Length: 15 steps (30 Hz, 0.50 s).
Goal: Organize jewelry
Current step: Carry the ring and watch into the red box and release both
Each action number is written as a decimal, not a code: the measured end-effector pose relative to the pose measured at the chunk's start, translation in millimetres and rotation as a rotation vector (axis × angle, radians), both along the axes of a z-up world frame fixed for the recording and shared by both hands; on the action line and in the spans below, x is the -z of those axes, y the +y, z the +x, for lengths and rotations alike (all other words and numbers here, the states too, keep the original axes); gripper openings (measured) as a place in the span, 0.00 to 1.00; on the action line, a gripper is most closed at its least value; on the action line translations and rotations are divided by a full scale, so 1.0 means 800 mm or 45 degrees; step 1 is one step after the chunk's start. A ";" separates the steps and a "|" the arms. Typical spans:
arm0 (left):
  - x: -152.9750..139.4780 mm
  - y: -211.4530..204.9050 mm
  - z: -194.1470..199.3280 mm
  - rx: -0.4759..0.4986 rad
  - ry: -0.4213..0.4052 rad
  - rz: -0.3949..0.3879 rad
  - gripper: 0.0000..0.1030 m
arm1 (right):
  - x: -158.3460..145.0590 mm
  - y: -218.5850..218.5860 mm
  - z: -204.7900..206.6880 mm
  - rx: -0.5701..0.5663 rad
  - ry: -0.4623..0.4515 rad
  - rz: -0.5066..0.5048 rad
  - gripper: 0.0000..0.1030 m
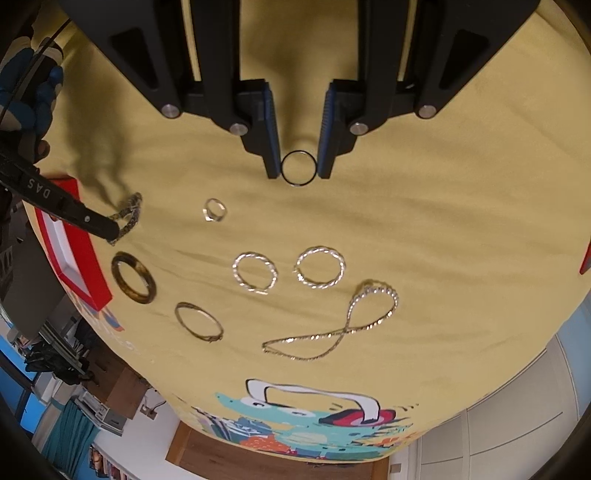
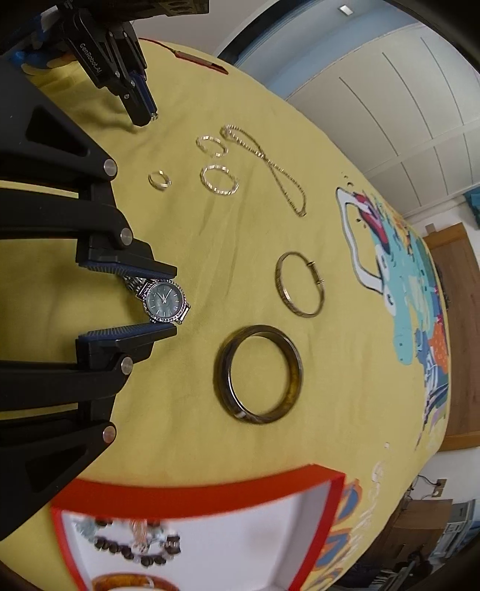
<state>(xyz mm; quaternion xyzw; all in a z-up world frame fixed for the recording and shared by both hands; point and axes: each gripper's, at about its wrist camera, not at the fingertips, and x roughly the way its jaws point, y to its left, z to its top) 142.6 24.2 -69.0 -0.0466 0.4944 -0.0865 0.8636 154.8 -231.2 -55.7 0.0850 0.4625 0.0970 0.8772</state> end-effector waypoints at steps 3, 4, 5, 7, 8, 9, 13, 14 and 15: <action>-0.014 -0.006 -0.009 0.012 -0.023 0.001 0.18 | -0.017 -0.006 -0.014 0.004 -0.033 0.000 0.23; -0.020 -0.009 -0.013 0.018 -0.032 -0.002 0.18 | -0.024 -0.009 -0.019 0.008 -0.045 0.000 0.23; -0.025 -0.013 -0.016 0.024 -0.039 -0.005 0.18 | -0.029 -0.012 -0.023 0.012 -0.056 0.000 0.23; -0.036 -0.022 -0.021 0.044 -0.055 -0.009 0.18 | -0.042 -0.020 -0.033 0.022 -0.078 0.001 0.23; -0.041 -0.027 -0.024 0.053 -0.061 -0.013 0.18 | -0.049 -0.025 -0.039 0.031 -0.090 0.001 0.23; -0.047 -0.034 -0.027 0.067 -0.067 -0.020 0.18 | -0.055 -0.031 -0.045 0.038 -0.100 0.001 0.23; -0.063 -0.063 -0.032 0.120 -0.079 -0.049 0.18 | -0.075 -0.056 -0.062 0.071 -0.136 -0.006 0.23; -0.067 -0.072 -0.032 0.137 -0.080 -0.057 0.18 | -0.079 -0.062 -0.063 0.078 -0.142 -0.010 0.23; -0.070 -0.081 -0.033 0.152 -0.082 -0.063 0.18 | -0.084 -0.071 -0.066 0.087 -0.150 -0.015 0.23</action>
